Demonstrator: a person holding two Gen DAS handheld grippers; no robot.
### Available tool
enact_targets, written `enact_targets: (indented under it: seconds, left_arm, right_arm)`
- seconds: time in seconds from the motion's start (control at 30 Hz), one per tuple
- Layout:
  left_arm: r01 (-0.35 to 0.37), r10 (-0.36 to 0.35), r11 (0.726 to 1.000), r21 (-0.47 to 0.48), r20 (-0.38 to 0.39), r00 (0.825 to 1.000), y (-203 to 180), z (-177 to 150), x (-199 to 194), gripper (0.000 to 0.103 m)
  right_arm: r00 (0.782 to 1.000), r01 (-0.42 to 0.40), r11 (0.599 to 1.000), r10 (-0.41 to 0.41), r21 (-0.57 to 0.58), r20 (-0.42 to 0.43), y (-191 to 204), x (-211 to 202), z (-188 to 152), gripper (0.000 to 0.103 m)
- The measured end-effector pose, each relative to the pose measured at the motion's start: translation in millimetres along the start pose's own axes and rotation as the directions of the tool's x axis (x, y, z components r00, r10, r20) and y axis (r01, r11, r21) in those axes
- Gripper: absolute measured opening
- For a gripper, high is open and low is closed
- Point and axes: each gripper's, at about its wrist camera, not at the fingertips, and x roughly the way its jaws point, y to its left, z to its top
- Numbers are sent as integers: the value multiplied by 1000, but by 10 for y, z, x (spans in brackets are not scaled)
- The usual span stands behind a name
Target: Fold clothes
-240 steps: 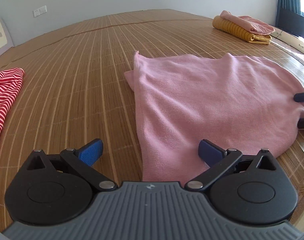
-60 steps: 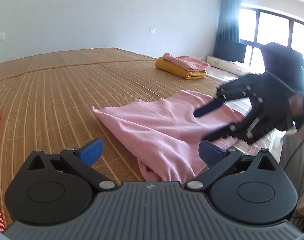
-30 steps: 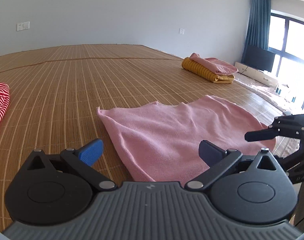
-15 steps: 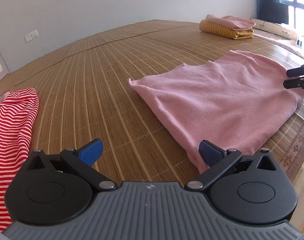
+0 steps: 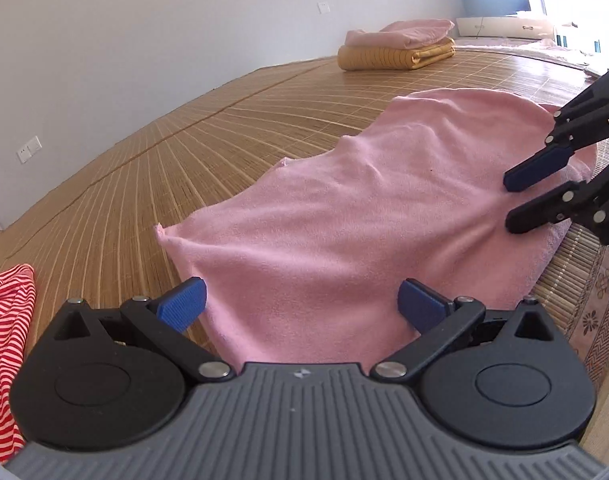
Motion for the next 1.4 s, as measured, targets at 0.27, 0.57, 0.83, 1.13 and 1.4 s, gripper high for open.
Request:
enact_targets:
  seconds: [0.27,0.57,0.83,1.13,1.4]
  left_arm:
    - [-81,73,994,-72,-103,992,485,-214,-214,103]
    - [38,-42,979,-201,-15,999,537,-90,-303,103]
    - [-24,9,991,-132,-117,993,529,-187,-230,103]
    - [70,-55,898,-434,47,997,908,-130,-177,103]
    - [200,-172,731,-652,108,979,1225,134,386,103]
  right_arm:
    - [994,105,973,-103,204,-18,-601,-394,-261,46]
    - [994,98,977,-106,189,33,-469,-349,-159,58]
    - [986,166,971,-161,171,-40,-614,-463,-224,58]
    - [985,110,964,-139,241,104,-1364,-356,336,62]
    - [997,-50,900,20,432,74,-2147,474,481,51]
